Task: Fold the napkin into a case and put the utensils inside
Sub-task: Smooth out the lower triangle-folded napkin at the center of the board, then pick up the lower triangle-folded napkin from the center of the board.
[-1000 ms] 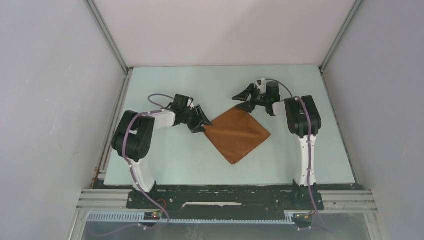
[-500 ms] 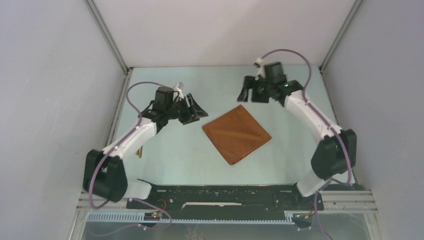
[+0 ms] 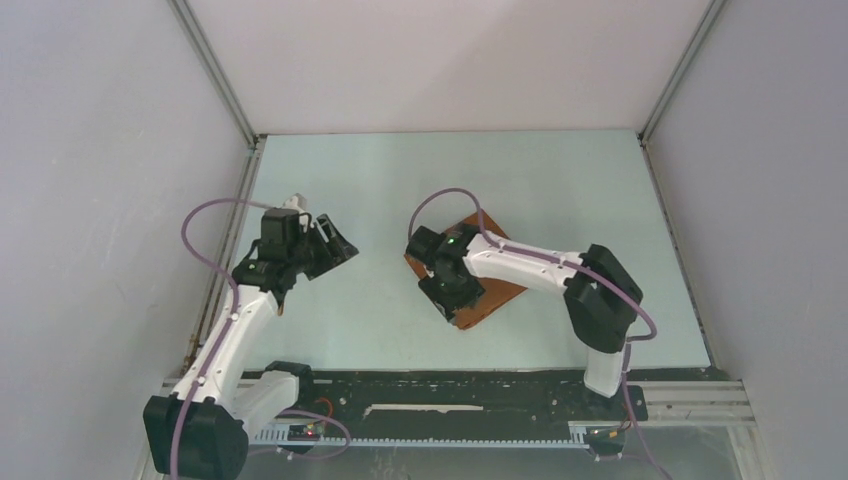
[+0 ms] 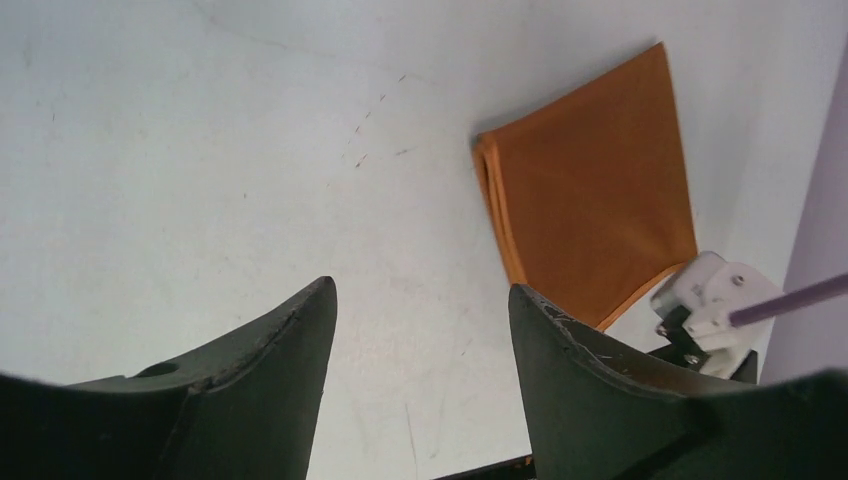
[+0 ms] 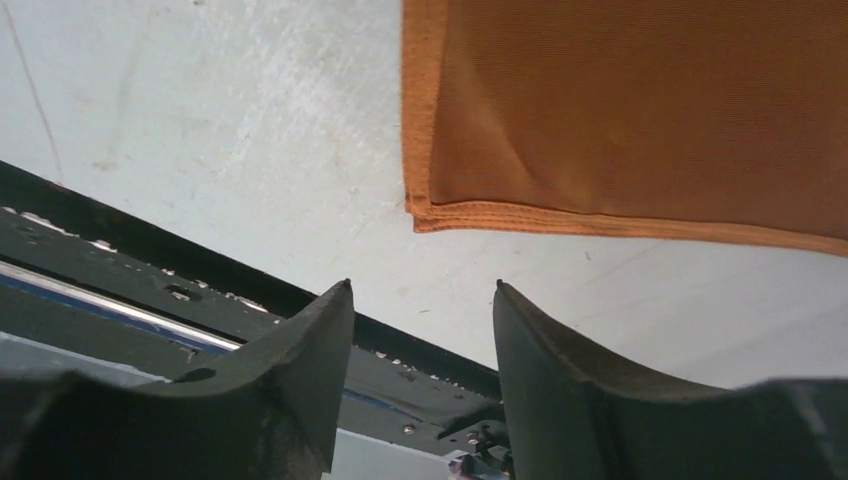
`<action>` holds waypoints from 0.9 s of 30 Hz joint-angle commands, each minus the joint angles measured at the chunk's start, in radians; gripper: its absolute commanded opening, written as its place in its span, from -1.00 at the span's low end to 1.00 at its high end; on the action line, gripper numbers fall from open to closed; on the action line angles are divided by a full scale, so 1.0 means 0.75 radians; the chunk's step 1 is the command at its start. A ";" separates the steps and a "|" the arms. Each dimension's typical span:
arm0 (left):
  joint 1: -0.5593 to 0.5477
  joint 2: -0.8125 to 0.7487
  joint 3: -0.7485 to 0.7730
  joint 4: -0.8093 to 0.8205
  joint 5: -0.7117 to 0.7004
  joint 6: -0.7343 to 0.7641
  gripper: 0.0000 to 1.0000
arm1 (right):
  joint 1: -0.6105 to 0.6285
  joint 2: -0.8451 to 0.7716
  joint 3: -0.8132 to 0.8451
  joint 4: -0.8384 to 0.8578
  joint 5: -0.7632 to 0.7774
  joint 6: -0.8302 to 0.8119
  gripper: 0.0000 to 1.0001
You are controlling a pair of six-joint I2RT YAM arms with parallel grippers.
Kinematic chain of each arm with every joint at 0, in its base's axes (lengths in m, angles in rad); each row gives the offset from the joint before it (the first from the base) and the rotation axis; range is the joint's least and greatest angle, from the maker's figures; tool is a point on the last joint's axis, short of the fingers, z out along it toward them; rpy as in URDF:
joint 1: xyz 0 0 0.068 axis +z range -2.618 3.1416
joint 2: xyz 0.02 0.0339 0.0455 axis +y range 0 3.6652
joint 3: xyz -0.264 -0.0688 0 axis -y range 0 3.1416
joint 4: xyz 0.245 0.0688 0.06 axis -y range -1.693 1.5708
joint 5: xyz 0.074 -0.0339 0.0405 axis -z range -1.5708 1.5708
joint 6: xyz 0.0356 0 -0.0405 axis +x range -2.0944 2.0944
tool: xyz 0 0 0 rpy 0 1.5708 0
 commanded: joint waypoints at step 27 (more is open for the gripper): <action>0.009 -0.006 -0.081 0.068 0.082 0.022 0.39 | 0.009 0.305 0.068 0.118 0.016 -0.076 0.07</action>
